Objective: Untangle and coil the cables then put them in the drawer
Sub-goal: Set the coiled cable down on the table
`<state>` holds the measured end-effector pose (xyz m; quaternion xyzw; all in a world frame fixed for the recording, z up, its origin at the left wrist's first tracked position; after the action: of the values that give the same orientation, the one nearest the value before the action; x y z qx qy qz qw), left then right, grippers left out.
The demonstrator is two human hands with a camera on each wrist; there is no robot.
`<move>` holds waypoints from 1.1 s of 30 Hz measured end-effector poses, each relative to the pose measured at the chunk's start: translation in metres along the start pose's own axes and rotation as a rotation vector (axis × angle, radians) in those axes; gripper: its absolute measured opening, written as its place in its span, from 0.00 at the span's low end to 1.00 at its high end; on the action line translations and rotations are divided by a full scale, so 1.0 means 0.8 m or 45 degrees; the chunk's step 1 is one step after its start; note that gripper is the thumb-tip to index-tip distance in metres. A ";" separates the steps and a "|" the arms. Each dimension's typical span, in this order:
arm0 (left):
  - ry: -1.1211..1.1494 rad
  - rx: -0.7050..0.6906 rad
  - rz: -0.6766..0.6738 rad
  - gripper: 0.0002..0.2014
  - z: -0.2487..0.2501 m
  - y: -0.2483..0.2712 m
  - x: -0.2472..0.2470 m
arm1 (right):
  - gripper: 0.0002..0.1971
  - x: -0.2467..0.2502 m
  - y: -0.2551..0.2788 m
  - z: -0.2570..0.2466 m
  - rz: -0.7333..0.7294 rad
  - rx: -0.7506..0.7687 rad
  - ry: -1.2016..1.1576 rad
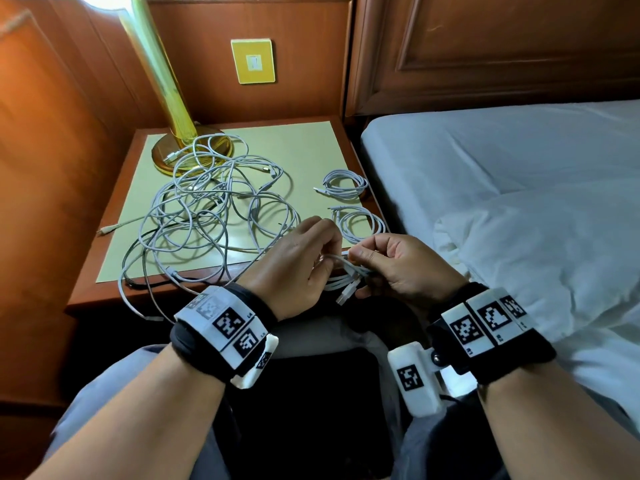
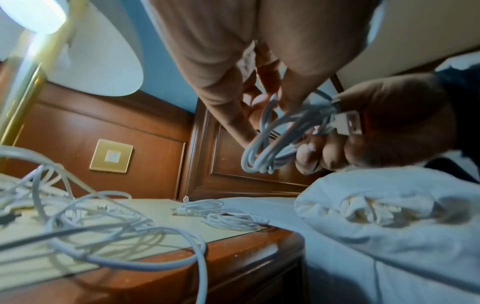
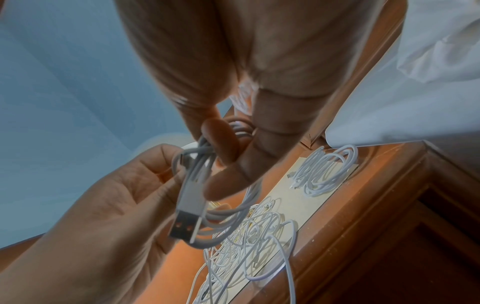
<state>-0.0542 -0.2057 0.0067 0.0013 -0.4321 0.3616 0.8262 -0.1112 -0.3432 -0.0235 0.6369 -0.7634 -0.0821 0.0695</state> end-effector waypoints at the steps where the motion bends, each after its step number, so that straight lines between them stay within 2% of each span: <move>1: -0.026 -0.022 0.025 0.05 0.002 0.000 0.000 | 0.12 0.000 0.000 -0.001 0.010 0.001 -0.012; 4: -0.086 -0.050 0.102 0.05 0.006 -0.002 0.001 | 0.13 0.000 0.000 -0.002 0.035 0.005 -0.055; 7: -0.092 -0.048 0.206 0.07 0.009 -0.003 0.003 | 0.07 -0.003 0.002 -0.007 0.060 0.034 -0.111; 10: -0.023 -0.004 0.196 0.09 0.006 0.000 0.000 | 0.05 -0.001 0.004 -0.007 0.099 0.041 -0.161; 13: 0.165 0.068 0.126 0.06 0.000 0.005 0.001 | 0.05 0.003 0.006 -0.009 0.109 0.066 -0.168; 18: 0.472 0.093 0.000 0.05 0.004 0.007 0.009 | 0.01 0.004 0.007 -0.025 0.106 0.311 0.050; 22: 0.606 0.160 0.118 0.11 -0.007 0.008 0.017 | 0.03 0.015 0.007 -0.041 0.155 0.493 0.157; 24: 0.728 0.267 0.207 0.16 -0.017 0.006 0.017 | 0.03 0.016 0.010 -0.047 0.158 0.571 0.204; 26: 1.062 0.499 0.231 0.22 -0.026 0.004 0.010 | 0.04 0.014 0.013 -0.051 0.159 0.652 0.279; 27: 1.265 0.617 0.191 0.22 -0.029 0.004 0.002 | 0.05 0.013 0.013 -0.052 0.159 0.685 0.315; 29: 1.469 0.739 0.128 0.18 -0.025 0.005 -0.008 | 0.08 0.013 0.011 -0.051 0.152 0.731 0.372; 33: 1.330 0.748 0.222 0.09 -0.034 0.005 -0.006 | 0.27 0.015 -0.001 -0.034 0.152 0.603 0.407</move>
<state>-0.0386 -0.1971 -0.0152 0.0165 0.1500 0.4849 0.8614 -0.1069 -0.3559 0.0032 0.5941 -0.7770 0.2038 0.0430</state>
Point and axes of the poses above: each hand's wrist, its own y-axis away from the middle knuckle, its own x-axis out of the back of the hand, z = x × y, the point moved 6 cm from there along -y, towards the middle knuckle, and after that the axes turned 6 degrees about x, right-handed, at the moved point
